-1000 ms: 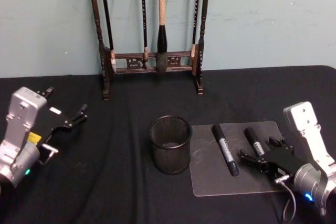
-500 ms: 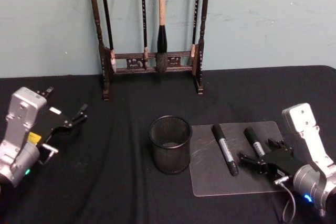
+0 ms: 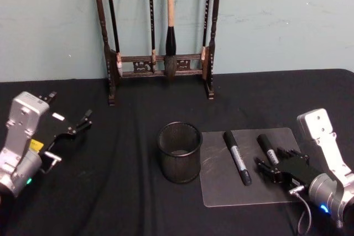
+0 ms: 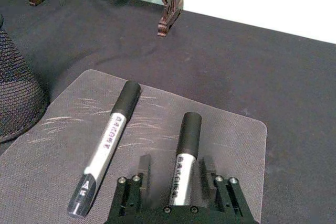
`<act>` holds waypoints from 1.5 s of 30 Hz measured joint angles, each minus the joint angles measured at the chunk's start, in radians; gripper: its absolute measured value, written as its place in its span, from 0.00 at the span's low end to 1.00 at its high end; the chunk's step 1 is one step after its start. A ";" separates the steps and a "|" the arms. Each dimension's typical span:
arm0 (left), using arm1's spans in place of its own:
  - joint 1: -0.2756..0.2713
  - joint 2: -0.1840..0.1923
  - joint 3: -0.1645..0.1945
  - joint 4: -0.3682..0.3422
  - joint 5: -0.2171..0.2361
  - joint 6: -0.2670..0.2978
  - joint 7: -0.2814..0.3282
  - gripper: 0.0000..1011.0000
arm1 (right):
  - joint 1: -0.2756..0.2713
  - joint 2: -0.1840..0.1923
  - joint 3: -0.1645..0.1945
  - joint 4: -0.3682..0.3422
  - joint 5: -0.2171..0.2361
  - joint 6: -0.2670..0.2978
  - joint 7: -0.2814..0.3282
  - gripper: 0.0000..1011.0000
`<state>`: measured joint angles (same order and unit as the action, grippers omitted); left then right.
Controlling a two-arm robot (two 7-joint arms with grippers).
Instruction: Pick up the water-based marker from the table and place it into the pen holder.
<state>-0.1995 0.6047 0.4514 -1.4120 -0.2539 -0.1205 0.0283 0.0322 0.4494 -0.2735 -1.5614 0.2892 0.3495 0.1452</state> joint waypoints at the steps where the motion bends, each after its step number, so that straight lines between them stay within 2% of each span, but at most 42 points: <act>1: 0.000 0.000 0.000 0.000 0.000 0.000 0.000 1.00 | 0.000 0.000 0.000 0.000 0.000 0.000 0.000 0.62; 3: 0.000 0.000 0.000 0.000 0.000 0.000 0.000 1.00 | 0.000 0.000 0.000 0.000 0.000 0.000 0.000 0.58; 4: 0.000 0.000 0.000 0.000 0.000 0.000 0.000 1.00 | 0.000 0.000 0.000 0.000 0.001 0.000 -0.001 0.48; 5: 0.000 0.000 0.000 0.000 0.000 0.000 0.000 1.00 | 0.000 0.000 0.000 0.000 0.001 -0.001 -0.001 0.48; 7: 0.000 0.000 0.000 0.000 0.000 0.000 0.000 1.00 | 0.000 0.000 0.000 0.000 0.001 -0.001 -0.001 0.34; 9: 0.000 0.000 0.000 0.000 0.000 0.000 0.000 1.00 | 0.000 0.000 0.000 0.000 0.001 -0.001 -0.001 0.30; 10: 0.000 0.000 0.000 0.000 0.000 0.000 0.000 1.00 | 0.000 0.000 0.000 0.000 0.001 -0.001 -0.001 0.20; 21: 0.000 0.000 0.000 0.000 0.000 0.000 0.000 1.00 | -0.002 -0.003 0.004 -0.001 -0.001 -0.011 0.007 0.19; 22: 0.000 0.000 0.000 0.000 0.000 0.000 0.000 1.00 | -0.008 -0.005 0.013 -0.004 -0.003 -0.046 0.026 0.19; 23: 0.000 0.000 0.000 0.000 0.000 0.000 0.000 1.00 | -0.008 -0.005 0.013 -0.004 -0.003 -0.046 0.026 0.19; 24: 0.000 0.000 0.000 0.000 0.000 0.000 0.000 1.00 | -0.014 -0.007 0.022 -0.008 -0.006 -0.092 0.044 0.19; 26: 0.000 0.000 0.000 0.000 0.000 0.000 0.000 1.00 | -0.018 -0.009 0.033 -0.009 -0.009 -0.136 0.058 0.19; 27: 0.000 0.000 0.000 0.000 0.000 0.000 0.000 1.00 | -0.022 -0.014 0.048 -0.008 -0.014 -0.200 0.076 0.19; 29: 0.000 0.000 0.000 0.000 0.000 0.000 0.000 1.00 | -0.022 -0.015 0.052 -0.007 -0.014 -0.214 0.080 0.19; 31: 0.000 0.000 0.000 0.000 0.000 0.000 0.000 1.00 | -0.015 -0.027 0.077 0.015 -0.015 -0.344 0.130 0.19; 33: 0.000 0.000 0.000 0.000 0.000 0.000 0.000 1.00 | -0.012 -0.029 0.079 0.020 -0.015 -0.364 0.138 0.19; 34: 0.000 0.000 0.000 0.000 0.000 0.000 0.000 1.00 | -0.002 -0.034 0.085 0.035 -0.013 -0.415 0.164 0.19; 35: 0.000 0.000 0.000 0.000 0.000 0.000 0.000 1.00 | 0.007 -0.038 0.089 0.044 -0.012 -0.443 0.179 0.19; 37: 0.000 0.000 0.000 0.000 0.000 0.000 0.000 1.00 | 0.007 -0.038 0.089 0.044 -0.012 -0.443 0.179 0.19; 39: 0.000 0.000 0.000 0.000 0.000 0.000 0.000 1.00 | 0.030 -0.045 0.093 0.062 -0.007 -0.491 0.210 0.19; 42: 0.000 0.000 0.000 0.000 0.000 0.000 0.000 1.00 | 0.055 -0.050 0.092 0.083 0.000 -0.526 0.243 0.19; 44: 0.000 0.000 0.000 0.000 0.000 0.000 0.000 1.00 | 0.103 -0.058 0.080 0.124 0.025 -0.573 0.300 0.19; 45: 0.000 0.000 0.000 0.000 0.000 0.000 0.000 1.00 | 0.103 -0.058 0.080 0.124 0.025 -0.573 0.300 0.19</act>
<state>-0.1995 0.6047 0.4514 -1.4120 -0.2539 -0.1205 0.0283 0.1349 0.3914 -0.1930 -1.4378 0.3141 -0.2234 0.4450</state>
